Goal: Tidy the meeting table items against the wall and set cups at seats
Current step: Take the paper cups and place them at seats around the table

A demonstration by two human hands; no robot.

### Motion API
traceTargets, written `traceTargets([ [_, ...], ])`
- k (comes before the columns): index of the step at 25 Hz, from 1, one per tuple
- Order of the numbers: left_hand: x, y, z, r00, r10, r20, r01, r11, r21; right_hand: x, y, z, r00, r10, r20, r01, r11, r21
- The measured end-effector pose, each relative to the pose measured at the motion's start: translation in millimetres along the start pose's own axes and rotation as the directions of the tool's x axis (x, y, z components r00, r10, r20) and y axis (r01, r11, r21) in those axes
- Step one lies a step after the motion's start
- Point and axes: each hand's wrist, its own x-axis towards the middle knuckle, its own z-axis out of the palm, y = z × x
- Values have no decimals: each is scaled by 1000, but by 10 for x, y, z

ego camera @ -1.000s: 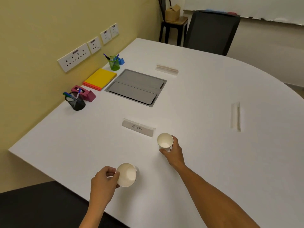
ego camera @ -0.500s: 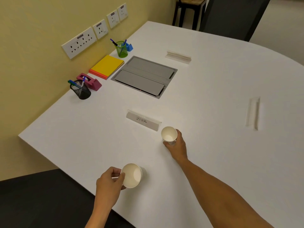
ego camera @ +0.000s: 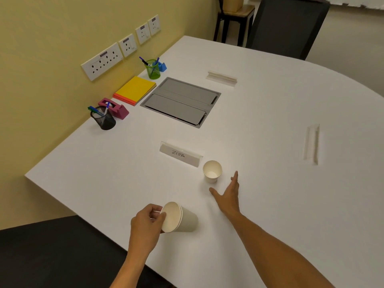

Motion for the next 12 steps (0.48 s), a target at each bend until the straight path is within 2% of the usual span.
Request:
traceTargets([
  [3,-6,170,55,995,72,76,-72,997,5,-417,-27,-73,989,2,-149,24,985,173],
  [5,2,303,97,982,118,149,-115,993,-26,-724,-75,-194,988,-82,-131,111,965,236],
  [7,5,438,141,953,178,246,-174,984,-37,-1071,-126,-370,972,-232,31,226,964,142],
  [9,-17,543,217,908,248,338,-249,968,-41,-1413,-176,-514,916,-323,239,340,940,-32],
  [10,-45,590,262,885,275,376,-281,959,-42,-1546,-189,-554,903,-321,285,363,926,-106],
  [12,-162,666,375,835,333,438,-367,930,-7,-1810,-161,-608,919,-290,265,341,925,-169],
])
